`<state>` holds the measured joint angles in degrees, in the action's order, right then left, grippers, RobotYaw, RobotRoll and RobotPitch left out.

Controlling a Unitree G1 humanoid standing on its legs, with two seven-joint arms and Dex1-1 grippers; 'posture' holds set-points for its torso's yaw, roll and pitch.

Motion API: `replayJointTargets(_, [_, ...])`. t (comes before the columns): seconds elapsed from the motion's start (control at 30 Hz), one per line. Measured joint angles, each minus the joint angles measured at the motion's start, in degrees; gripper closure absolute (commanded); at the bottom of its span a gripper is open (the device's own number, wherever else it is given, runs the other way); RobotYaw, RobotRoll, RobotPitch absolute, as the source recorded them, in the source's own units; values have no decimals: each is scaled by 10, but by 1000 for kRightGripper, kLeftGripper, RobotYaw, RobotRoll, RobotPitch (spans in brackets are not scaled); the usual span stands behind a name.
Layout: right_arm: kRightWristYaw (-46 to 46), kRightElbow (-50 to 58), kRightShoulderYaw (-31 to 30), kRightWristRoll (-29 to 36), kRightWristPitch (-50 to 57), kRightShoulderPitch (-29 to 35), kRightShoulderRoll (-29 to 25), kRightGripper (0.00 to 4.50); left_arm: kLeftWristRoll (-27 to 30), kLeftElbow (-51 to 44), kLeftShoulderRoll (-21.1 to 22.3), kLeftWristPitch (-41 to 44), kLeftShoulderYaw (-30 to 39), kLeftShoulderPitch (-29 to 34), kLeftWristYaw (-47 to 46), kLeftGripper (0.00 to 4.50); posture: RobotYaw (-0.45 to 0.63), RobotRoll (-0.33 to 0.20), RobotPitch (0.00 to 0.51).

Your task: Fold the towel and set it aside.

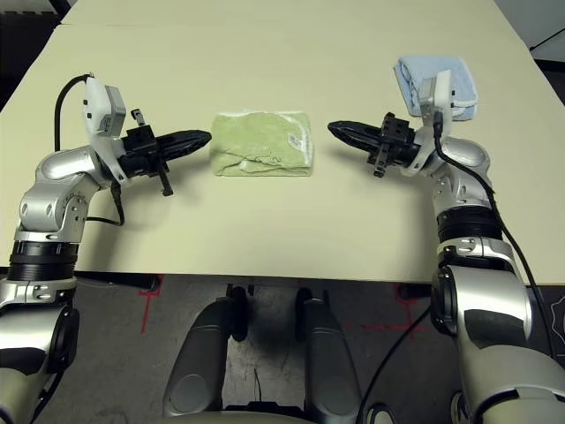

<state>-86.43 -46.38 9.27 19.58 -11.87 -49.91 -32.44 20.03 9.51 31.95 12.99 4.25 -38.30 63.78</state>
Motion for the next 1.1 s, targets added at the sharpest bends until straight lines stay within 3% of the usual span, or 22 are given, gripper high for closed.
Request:
replayJointTargets(0.1, [-22, -13, -7, -8, -17, 6, -23, 4500, 0, 4, 16, -5, -2, 8, 11, 3878, 46, 0, 249])
replayJointTargets(0.23, [-36, -33, -13, -16, -30, 9, -35, 4500, 0, 6, 23, -11, -4, 8, 12, 2434, 44, 0, 249])
replayJointTargets(0.33, [-40, -33, -15, -16, -30, 12, -36, 3810, 0, 6, 23, -15, -5, 8, 12, 1302, 39, 0, 249])
replayJointTargets(0.43, [-43, -31, -15, -16, -30, 18, -38, 2752, 0, 6, 23, -20, -9, 10, 15, 173, 34, 0, 249])
replayJointTargets(0.47, [-43, -31, -15, -16, -29, 20, -39, 2388, 0, 6, 24, -21, -9, 11, 18, 0, 32, 0, 249])
replayJointTargets(0.67, [-45, -12, -15, -11, -16, 22, -43, 148, 2, 6, 27, -25, -9, 11, 32, 0, 27, 0, 248])
replayJointTargets(0.87, [-44, -6, -15, -7, -9, 24, -45, 24, 1, 25, 36, -27, -13, 10, 47, 0, 26, 0, 249])
replayJointTargets(0.97, [-41, 3, -15, -6, -8, 31, -45, 24, 18, 29, 41, 64, -10, 4, 24, 0, 25, 0, 249])
replayJointTargets(1.1, [-39, 15, -15, -6, -5, 34, -45, 24, 69, 53, 36, 260, 21, -45, -54, 0, 29, 0, 251])
